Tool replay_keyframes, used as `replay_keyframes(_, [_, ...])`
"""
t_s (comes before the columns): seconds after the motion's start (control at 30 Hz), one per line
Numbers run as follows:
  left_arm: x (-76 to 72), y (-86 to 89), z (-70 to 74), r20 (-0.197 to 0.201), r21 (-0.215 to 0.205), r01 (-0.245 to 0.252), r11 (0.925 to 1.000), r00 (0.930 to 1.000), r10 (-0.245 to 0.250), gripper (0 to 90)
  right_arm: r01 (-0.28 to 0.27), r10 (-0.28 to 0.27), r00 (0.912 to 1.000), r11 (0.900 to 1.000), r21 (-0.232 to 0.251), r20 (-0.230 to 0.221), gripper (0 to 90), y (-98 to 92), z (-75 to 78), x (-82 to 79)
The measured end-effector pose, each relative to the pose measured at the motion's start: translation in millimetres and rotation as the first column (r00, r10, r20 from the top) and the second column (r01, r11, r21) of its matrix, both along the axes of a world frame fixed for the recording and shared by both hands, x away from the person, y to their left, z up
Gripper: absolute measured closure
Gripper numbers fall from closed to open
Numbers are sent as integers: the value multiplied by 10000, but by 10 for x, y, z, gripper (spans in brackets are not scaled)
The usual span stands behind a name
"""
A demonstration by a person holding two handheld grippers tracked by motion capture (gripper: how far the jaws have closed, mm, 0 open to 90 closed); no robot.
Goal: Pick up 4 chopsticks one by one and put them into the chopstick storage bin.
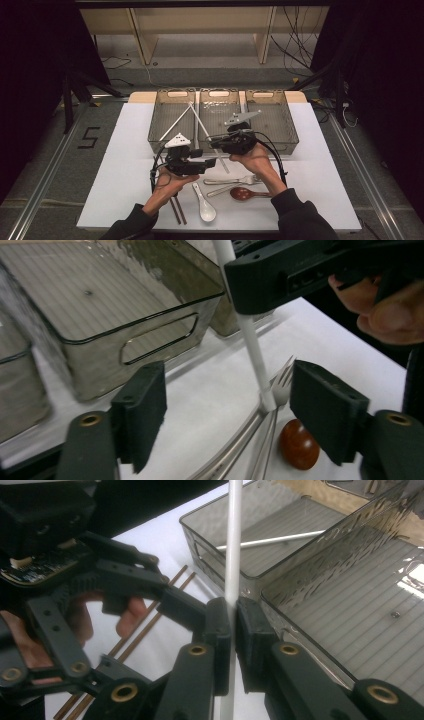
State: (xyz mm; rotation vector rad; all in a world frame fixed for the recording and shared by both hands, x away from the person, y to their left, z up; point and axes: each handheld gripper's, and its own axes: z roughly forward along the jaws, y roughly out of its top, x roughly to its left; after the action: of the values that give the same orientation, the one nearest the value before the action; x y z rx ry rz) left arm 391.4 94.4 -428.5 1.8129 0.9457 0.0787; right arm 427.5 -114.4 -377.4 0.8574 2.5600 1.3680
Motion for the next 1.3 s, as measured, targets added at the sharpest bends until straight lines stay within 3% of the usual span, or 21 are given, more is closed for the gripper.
replay_keyframes(0.3, [69, -128, -22, -274, -351, 181, 9992, 9994, -190, 518, -45, 47, 9999, 9997, 222, -92, 855, 37, -29, -7])
replay_keyframes(0.63, [115, -142, -19, -728, -943, 256, 9952, 9968, -325, 728, -45, 47, 10000, 9993, 372, -65, 854, 36, -15, -31])
replay_keyframes(0.7, [115, -137, -19, -710, -910, 253, 9955, 9970, -318, 773, -68, 69, 10000, 9992, 396, -21, 854, 34, -11, -37])
replay_keyframes(0.93, [151, -89, -18, -1251, -1324, 138, 9911, 9917, -306, 829, -39, 37, 10000, 9983, 574, 38, 848, 15, 3, -46])
replay_keyframes(1.03, [156, -81, 8, -1346, -1283, 164, 9916, 9903, -338, 831, -42, 41, 10000, 9981, 615, 11, 839, 13, 10, -47])
replay_keyframes(1.13, [180, -44, 31, -1450, -989, 183, 9949, 9889, -326, 833, 75, -84, 9999, 9958, 916, 96, 749, -39, 57, -59])
replay_keyframes(1.2, [209, 16, 55, -1465, -722, 197, 9972, 9888, -302, 833, 190, -209, 9996, 9957, 909, 196, 677, -97, 95, -66])
replay_keyframes(1.3, [258, 149, 128, -1511, -594, 93, 9982, 9883, -182, 833, 299, -323, 9991, 9959, 850, 259, 666, -170, 125, -84])
